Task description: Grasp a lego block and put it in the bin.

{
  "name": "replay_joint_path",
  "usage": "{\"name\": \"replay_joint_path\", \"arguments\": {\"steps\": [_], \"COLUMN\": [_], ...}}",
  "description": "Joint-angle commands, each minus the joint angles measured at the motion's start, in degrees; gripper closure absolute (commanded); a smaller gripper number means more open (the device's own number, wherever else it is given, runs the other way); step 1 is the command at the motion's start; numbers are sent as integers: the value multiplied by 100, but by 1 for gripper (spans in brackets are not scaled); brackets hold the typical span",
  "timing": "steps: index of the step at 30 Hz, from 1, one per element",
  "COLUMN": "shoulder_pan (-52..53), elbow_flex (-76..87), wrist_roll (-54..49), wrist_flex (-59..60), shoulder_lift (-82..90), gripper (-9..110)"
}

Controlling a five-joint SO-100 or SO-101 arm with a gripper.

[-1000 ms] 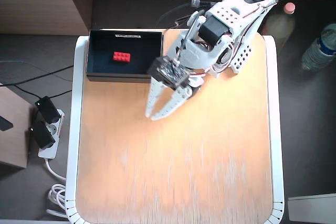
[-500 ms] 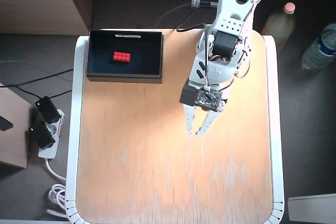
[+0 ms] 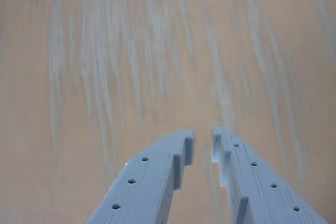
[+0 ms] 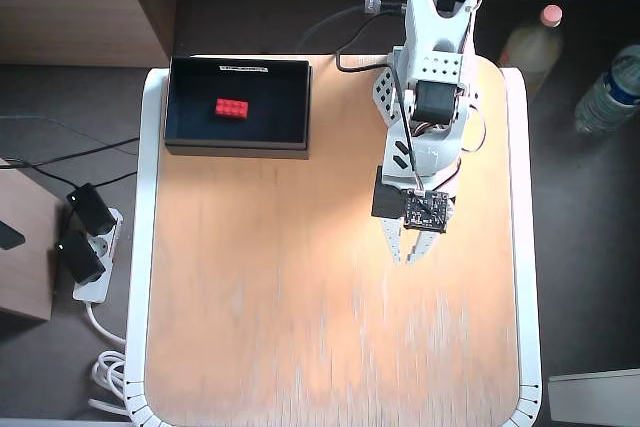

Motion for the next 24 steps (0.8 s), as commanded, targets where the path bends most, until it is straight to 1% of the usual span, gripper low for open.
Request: {"name": "replay_joint_path", "arguments": {"steps": [1, 5, 9, 19, 24], "shoulder_pan": [-105, -193, -272, -246, -281], "elbow_flex": [141, 589, 756, 1406, 1415], "wrist_roll": [-79, -97, -220, -316, -387], "wrist_flex": [-88, 158, 510, 580, 1160], "shoulder_lift": [237, 712, 791, 835, 835], "gripper": [101, 101, 101, 101, 101]}}
